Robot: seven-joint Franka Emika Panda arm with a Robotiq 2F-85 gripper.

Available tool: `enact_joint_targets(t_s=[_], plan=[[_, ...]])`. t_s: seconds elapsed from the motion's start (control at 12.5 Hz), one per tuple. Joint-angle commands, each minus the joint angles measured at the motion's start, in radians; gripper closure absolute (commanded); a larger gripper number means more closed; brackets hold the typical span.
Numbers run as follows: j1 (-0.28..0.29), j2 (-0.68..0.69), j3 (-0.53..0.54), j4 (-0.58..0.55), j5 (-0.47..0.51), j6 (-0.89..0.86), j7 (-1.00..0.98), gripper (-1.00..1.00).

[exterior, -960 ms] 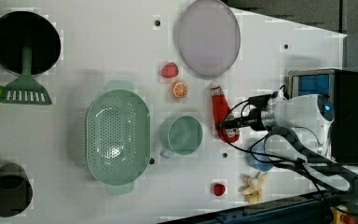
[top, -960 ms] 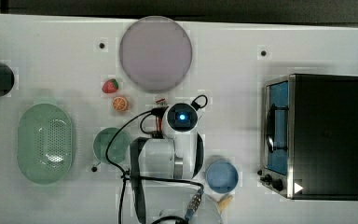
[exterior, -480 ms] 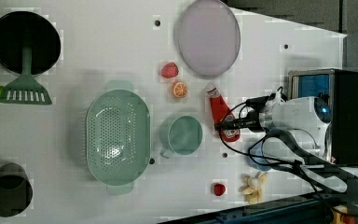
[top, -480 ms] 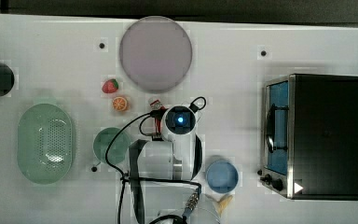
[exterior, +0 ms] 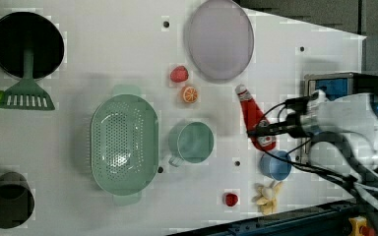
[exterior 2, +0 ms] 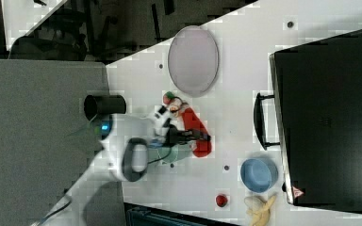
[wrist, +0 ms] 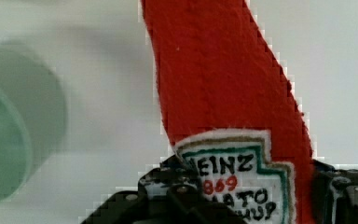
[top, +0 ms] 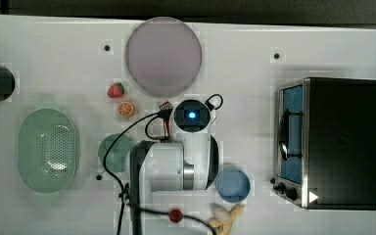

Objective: Pick Ketchup from the table and place it in strainer.

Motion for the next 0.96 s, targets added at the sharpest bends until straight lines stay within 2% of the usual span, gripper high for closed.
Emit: enact_joint_targets(t_s=[0.08, 0.24, 0.4, 0.64, 0.96], plan=[[0.003, -0.161, 0.021, 0.136, 0.006, -0.205, 0.006, -0.24], [0.009, -0.209, 0.046, 0.211, 0.01, -0.37, 0.072, -0.24], [0.019, -0.228, 0.092, 0.266, 0.018, -0.438, 0.151, -0.24], [0.035, -0.226, 0.189, 0.29, 0.031, -0.438, 0.237, -0.24], [0.052, -0.202, 0.349, 0.29, 0.031, -0.412, 0.49, -0.24]])
